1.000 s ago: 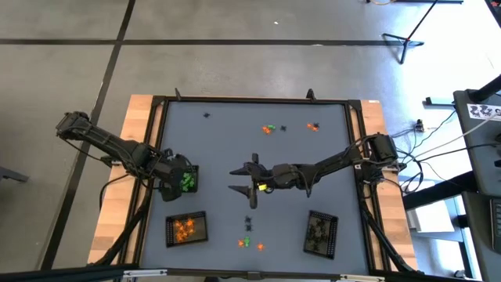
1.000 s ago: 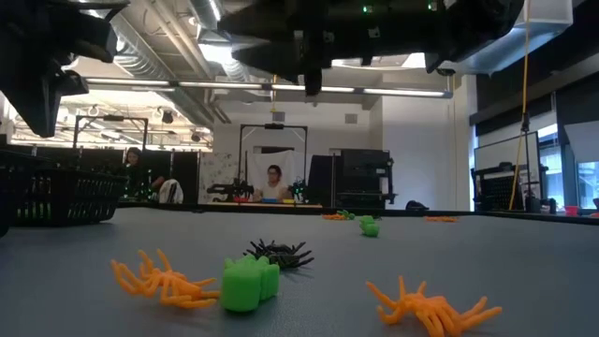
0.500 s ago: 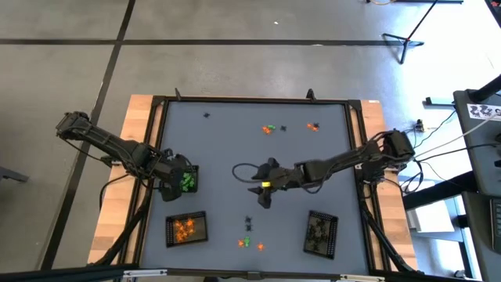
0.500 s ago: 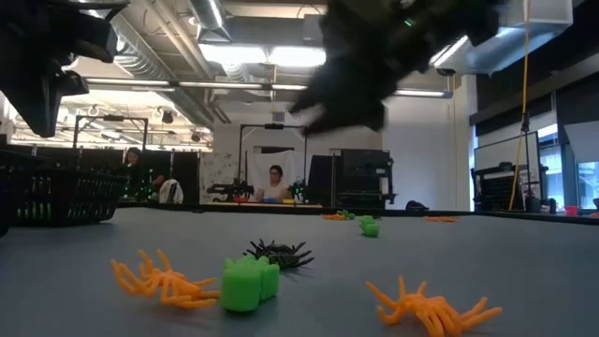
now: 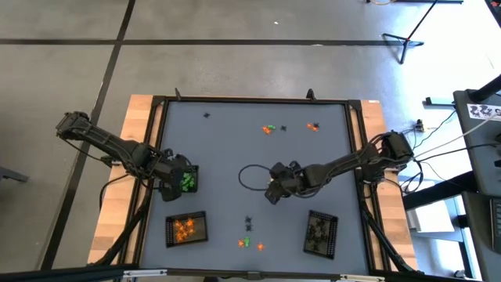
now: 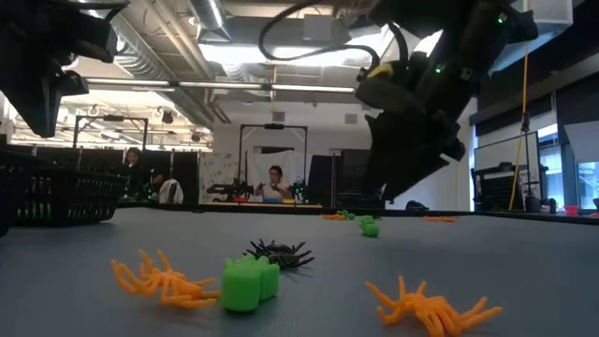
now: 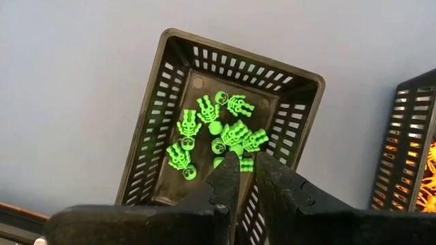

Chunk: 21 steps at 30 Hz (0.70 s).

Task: Sort Halloween decoration
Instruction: Put the green skeleton toy into the top black bin

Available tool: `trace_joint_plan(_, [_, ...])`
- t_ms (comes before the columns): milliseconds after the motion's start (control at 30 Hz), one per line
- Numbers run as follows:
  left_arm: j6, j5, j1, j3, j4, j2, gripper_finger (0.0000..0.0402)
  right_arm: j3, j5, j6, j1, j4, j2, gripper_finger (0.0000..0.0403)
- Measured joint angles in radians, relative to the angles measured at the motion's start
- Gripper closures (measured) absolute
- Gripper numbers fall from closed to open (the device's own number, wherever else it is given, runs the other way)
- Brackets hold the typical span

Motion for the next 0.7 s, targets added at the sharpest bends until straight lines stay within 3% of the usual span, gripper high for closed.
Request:
trace_joint_plan(533, [0.0,0.0,0.0,0.0,0.008,0.0,0.0358,0.003,-0.045,0.017,0.001,0.085,0.131,0.0171])
trace_joint_plan(700, [0.0,0.0,0.0,0.0,0.018,0.0,0.0358,0.003,-0.057,0.0,0.007,0.084,0.135,0.0202])
